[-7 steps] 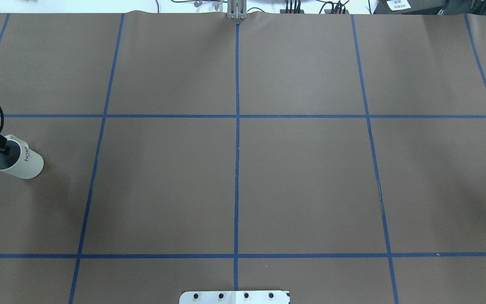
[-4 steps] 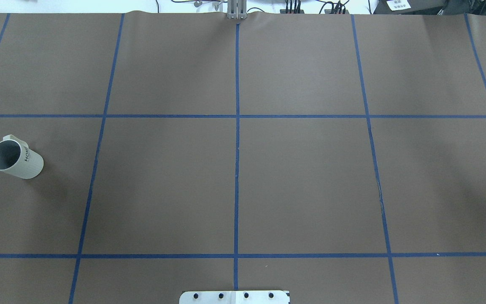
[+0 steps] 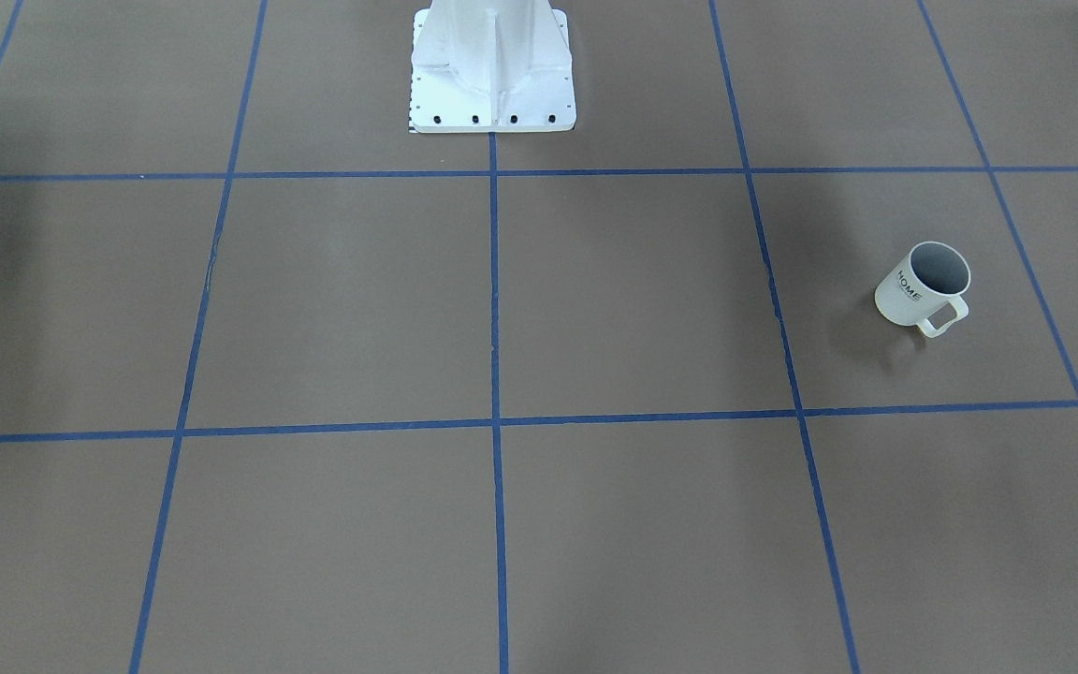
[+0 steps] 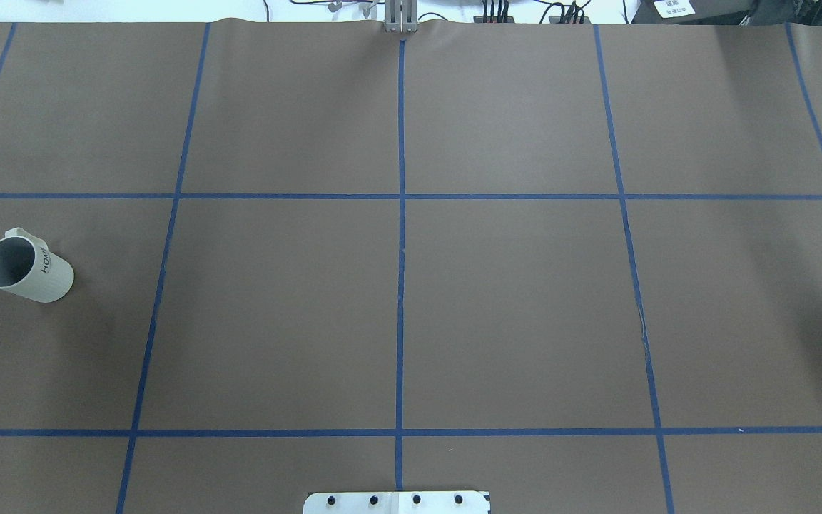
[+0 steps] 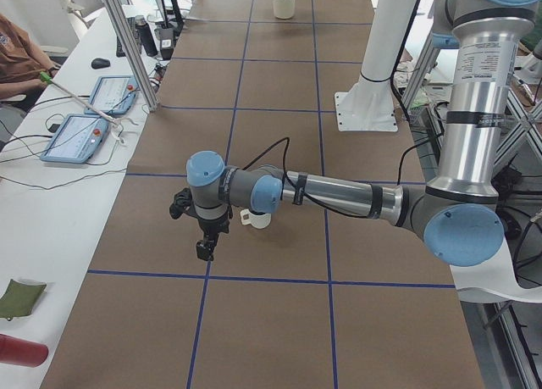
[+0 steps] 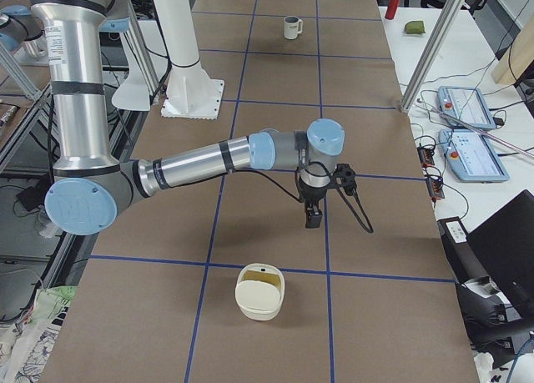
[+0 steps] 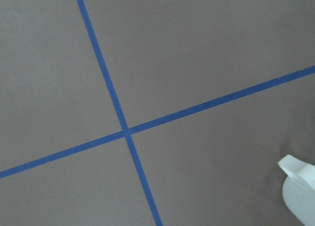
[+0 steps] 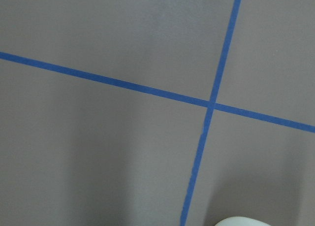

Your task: Left arm hands cup to right arm to dump lemon

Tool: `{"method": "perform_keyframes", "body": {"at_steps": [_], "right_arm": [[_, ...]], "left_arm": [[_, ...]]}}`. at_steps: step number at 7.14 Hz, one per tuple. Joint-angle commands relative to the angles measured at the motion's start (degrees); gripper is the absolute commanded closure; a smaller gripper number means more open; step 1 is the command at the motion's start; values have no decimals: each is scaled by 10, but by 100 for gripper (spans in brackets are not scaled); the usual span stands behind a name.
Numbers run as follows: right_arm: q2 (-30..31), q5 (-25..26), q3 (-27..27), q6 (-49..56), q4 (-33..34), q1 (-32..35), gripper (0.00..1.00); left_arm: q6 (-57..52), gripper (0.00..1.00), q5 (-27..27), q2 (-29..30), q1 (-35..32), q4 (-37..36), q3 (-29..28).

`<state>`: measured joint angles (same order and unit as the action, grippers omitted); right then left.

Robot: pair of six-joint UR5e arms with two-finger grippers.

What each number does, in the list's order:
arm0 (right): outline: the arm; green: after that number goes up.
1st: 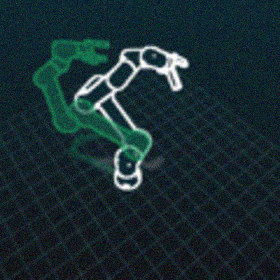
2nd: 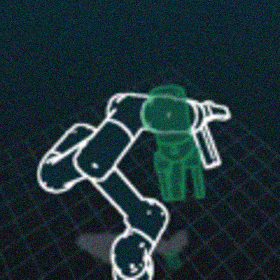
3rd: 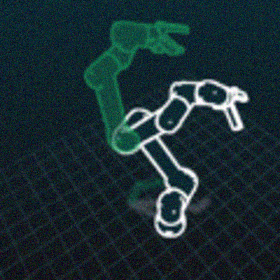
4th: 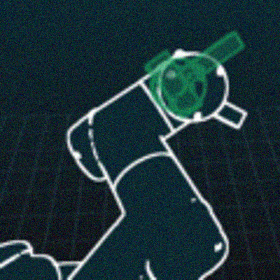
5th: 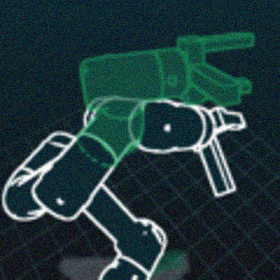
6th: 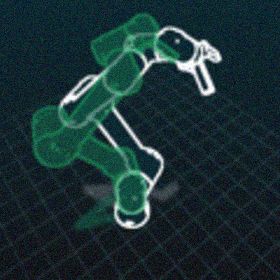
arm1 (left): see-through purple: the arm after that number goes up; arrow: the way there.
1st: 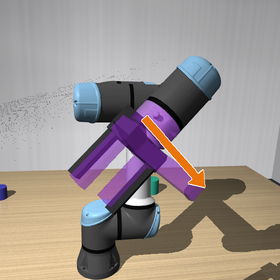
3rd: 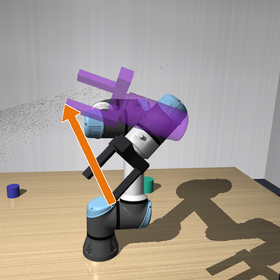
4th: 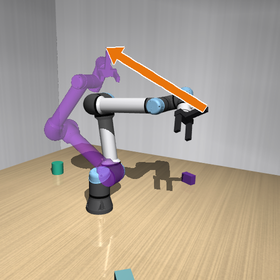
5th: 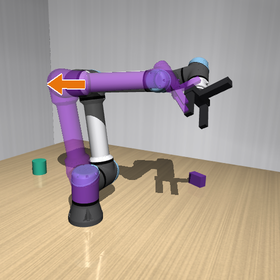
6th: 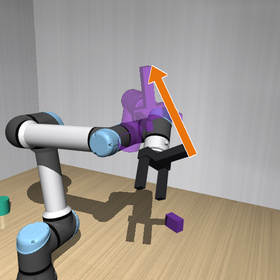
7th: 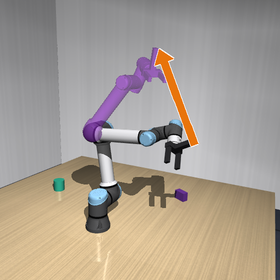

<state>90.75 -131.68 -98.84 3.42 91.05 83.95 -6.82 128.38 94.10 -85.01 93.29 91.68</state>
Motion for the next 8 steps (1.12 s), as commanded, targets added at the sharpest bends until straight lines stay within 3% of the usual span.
{"method": "perform_keyframes", "body": {"at_steps": [1, 4, 6, 8], "right_arm": [[36, -21, 30, -2, -98, 23, 0], [53, -24, 31, 0, -101, 32, 0], [55, -28, 29, -30, -100, 32, 0], [67, -33, 16, -43, -91, 45, 0]], "left_arm": [[39, 0, 0, 4, -38, 2, -19], [52, 0, -1, -44, -44, 79, -24], [70, 0, 5, -44, -45, 73, -17], [69, 0, 8, -41, -44, -32, 39]]}}
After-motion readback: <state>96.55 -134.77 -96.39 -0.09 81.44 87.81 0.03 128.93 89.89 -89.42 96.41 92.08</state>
